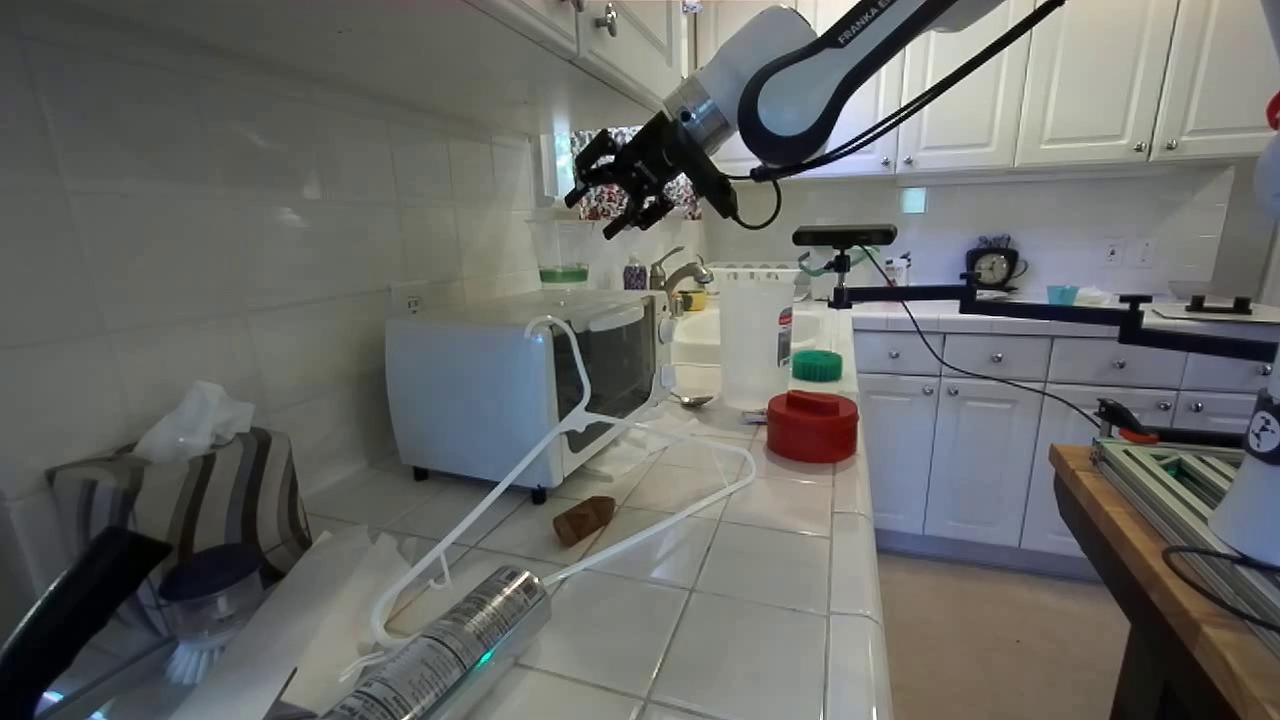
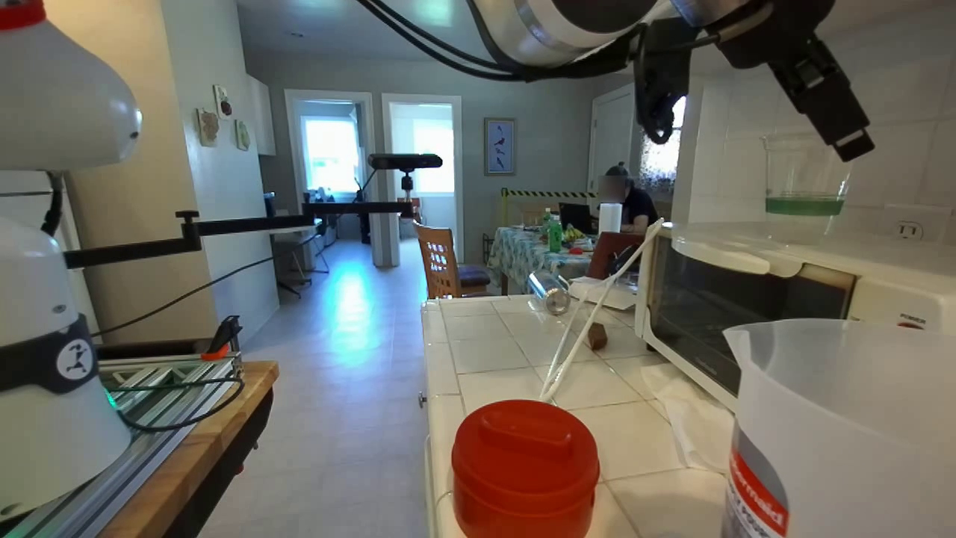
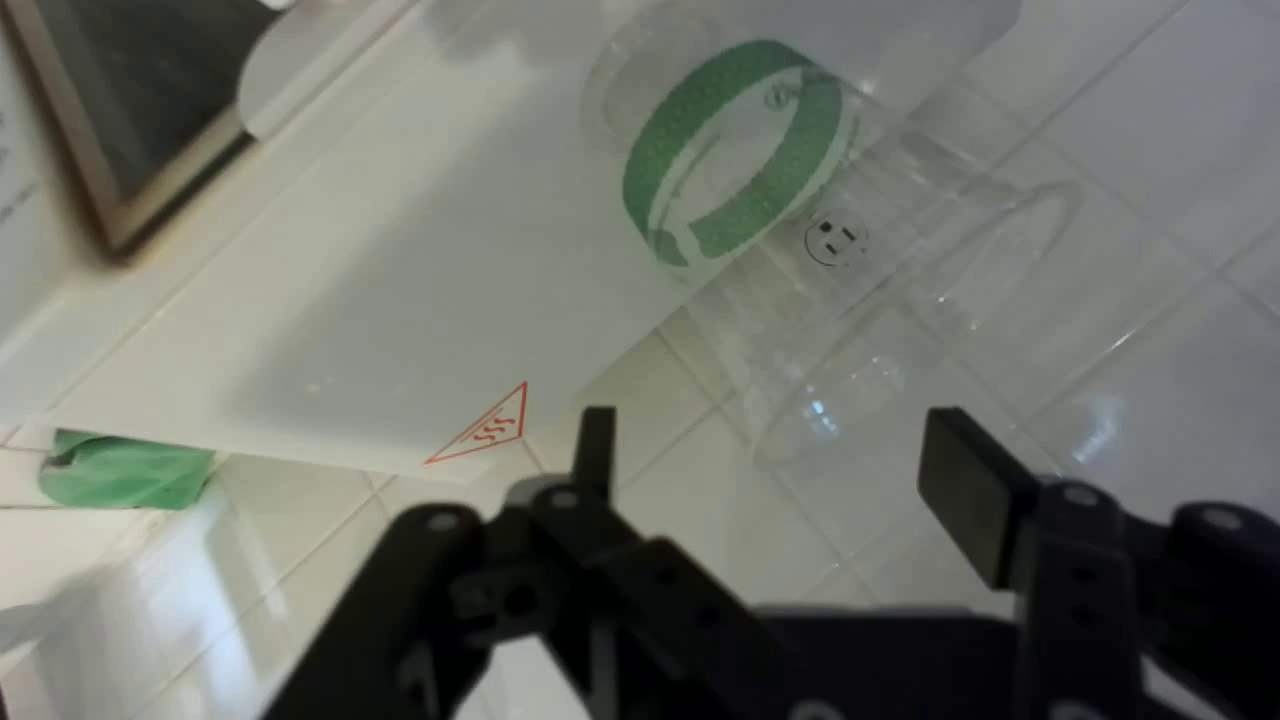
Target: Remove the red lid from the clear jug then place the clear cup in the jug.
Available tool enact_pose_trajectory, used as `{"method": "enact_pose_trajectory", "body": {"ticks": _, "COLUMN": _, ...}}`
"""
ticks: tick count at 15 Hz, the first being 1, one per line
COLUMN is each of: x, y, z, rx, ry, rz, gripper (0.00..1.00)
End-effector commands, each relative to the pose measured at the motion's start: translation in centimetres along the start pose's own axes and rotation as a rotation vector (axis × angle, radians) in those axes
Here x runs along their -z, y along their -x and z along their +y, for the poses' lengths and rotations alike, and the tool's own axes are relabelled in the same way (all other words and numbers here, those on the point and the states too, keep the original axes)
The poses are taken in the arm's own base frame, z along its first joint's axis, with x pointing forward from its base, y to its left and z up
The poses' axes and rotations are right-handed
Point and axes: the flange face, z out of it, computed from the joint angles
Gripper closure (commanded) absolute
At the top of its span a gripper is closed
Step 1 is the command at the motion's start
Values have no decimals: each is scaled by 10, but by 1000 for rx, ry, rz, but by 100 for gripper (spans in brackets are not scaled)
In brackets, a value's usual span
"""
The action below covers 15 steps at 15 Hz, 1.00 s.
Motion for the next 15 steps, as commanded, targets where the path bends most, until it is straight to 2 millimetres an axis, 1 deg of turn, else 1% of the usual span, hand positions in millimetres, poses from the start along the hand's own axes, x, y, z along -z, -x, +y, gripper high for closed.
{"method": "enact_pose_trajectory", "body": {"ticks": 1, "x": -2, "y": -7, "z": 1, "rx": 25, "ry": -9, "rz": -23, "gripper": 51}}
{"method": "enact_pose_trajectory", "body": {"ticks": 5, "x": 0, "y": -9, "z": 1, "rx": 39, "ry": -2, "rz": -38, "gripper": 82}}
{"method": "enact_pose_trajectory", "body": {"ticks": 7, "x": 0, "y": -9, "z": 1, "rx": 42, "ry": -4, "rz": -45, "gripper": 95}}
{"method": "enact_pose_trajectory", "body": {"ticks": 8, "x": 0, "y": -8, "z": 1, "rx": 46, "ry": -3, "rz": -50, "gripper": 100}}
{"method": "enact_pose_trajectory", "body": {"ticks": 12, "x": 1, "y": -8, "z": 0, "rx": 61, "ry": 6, "rz": -66, "gripper": 99}}
{"method": "enact_pose_trajectory", "body": {"ticks": 14, "x": 5, "y": -8, "z": -4, "rx": 68, "ry": 10, "rz": -82, "gripper": 99}}
{"method": "enact_pose_trajectory", "body": {"ticks": 15, "x": 10, "y": -6, "z": -10, "rx": 78, "ry": 5, "rz": -101, "gripper": 99}}
